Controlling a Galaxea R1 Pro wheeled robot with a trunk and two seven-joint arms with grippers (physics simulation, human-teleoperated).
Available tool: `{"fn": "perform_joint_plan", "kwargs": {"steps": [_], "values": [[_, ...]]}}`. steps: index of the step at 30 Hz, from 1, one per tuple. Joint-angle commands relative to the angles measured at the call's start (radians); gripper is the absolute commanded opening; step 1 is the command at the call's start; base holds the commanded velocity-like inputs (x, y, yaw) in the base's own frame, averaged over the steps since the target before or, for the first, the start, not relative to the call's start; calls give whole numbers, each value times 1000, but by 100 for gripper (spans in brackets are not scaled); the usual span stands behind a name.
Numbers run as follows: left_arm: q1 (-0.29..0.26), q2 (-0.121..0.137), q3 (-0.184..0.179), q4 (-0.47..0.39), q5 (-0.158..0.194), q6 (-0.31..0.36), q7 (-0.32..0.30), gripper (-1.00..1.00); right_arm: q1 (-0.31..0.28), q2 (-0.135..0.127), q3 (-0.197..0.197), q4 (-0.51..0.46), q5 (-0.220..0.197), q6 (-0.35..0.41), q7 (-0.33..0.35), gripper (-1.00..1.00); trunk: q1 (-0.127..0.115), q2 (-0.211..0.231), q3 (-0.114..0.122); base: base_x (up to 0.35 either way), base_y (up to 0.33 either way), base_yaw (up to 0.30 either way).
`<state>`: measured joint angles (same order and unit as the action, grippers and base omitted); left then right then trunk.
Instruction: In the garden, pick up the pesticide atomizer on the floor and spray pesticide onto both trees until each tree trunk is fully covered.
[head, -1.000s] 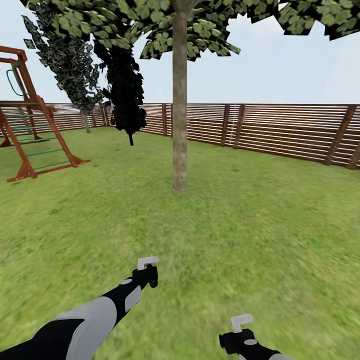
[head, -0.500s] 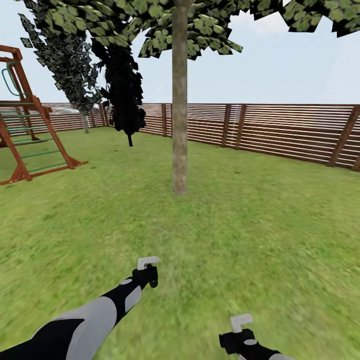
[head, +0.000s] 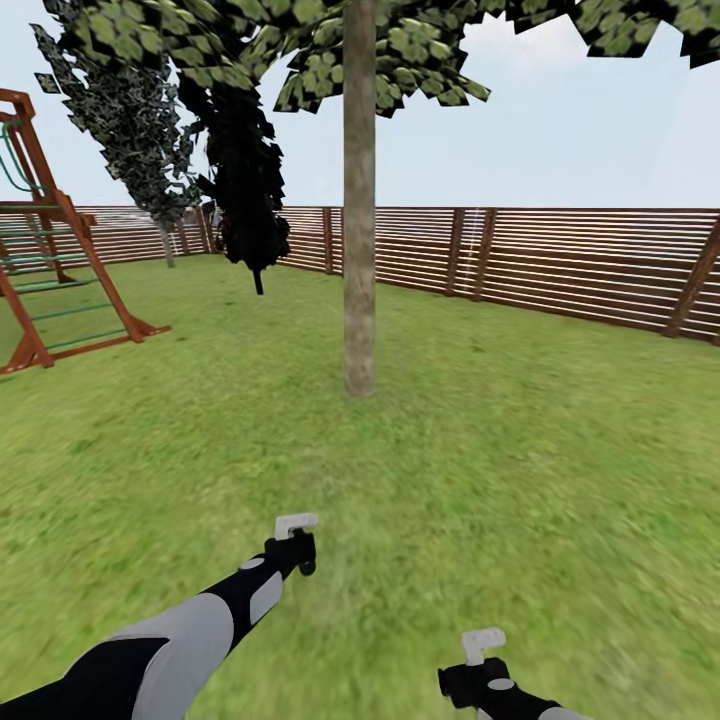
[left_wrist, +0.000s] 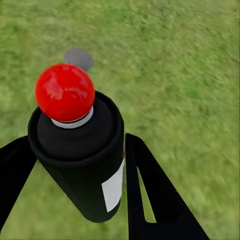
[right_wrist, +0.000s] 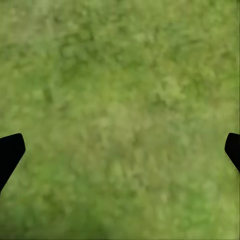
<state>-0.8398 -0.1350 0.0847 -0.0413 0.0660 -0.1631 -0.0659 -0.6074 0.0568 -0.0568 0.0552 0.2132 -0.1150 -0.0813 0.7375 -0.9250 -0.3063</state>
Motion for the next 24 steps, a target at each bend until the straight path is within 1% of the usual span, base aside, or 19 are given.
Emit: {"fn": "perform_joint_plan", "kwargs": {"steps": [1,5,6,8,10,13,14,15,16,17,18,19,20,21,22,23,24], "values": [[0,0,1,0,0,-1,0,-100,0,-1,0,0,0,0,0,100,0,0,0,279,0,0],[0,2,0,-1,-1,-4,0,-100,0,-8,-3,-3,-4,-4,-1,100,0,0,0,90,0,0],[0,6,0,-3,-2,-18,0,-100,0,-24,-1,-9,-3,-32,-1,100,0,0,0,12,0,0],[0,16,0,-4,-2,-26,0,-100,0,-34,-1,-12,-1,-53,-2,100,0,0,0,6,0,0],[-1,22,0,-4,-3,-30,0,-100,0,-61,1,-13,1,-62,-4,100,0,0,0,2,0,0],[-1,25,0,-3,-4,-31,-2,-100,0,-80,2,-14,2,-64,3,100,0,0,0,0,0,0],[-1,26,-1,-3,-4,-31,-3,-100,0,-82,2,-14,3,-63,11,100,0,0,0,0,0,0],[0,26,-2,-3,-6,-32,-10,-100,0,-88,3,-15,3,-61,54,100,0,0,0,0,0,0],[0,29,-2,-2,-6,-32,-32,-100,0,-102,3,-15,3,-61,103,100,0,0,0,0,0,0],[-1,39,-3,-2,-7,-33,-82,-100,0,-125,3,-17,3,-60,168,100,0,0,0,0,0,0],[0,53,-3,-2,-7,-33,-160,-100,0,-152,2,-23,3,-58,246,100,0,0,0,0,0,0],[-1,74,-3,-2,-7,-33,-268,-100,-1,-181,2,-43,3,-49,339,100,0,0,0,0,0,0],[0,103,-4,-3,-8,-33,-416,-100,-1,-214,1,-105,3,0,460,100,0,0,0,0,0,0],[-1,119,-5,-4,-8,-32,-497,-100,-1,-227,1,-164,3,50,526,100,0,0,0,0,0,0],[-1,141,-13,-21,-8,-31,-634,-100,-3,-243,0,-385,2,220,628,100,0,0,0,0,0,0],[-1,145,-21,-44,-9,-29,-662,-100,-14,-244,0,-444,2,267,647,100,0,0,0,0,0,0],[-1,148,-27,-73,-9,-27,-681,-100,-41,-245,1,-483,2,298,658,100,0,0,0,0,0,0]]}}
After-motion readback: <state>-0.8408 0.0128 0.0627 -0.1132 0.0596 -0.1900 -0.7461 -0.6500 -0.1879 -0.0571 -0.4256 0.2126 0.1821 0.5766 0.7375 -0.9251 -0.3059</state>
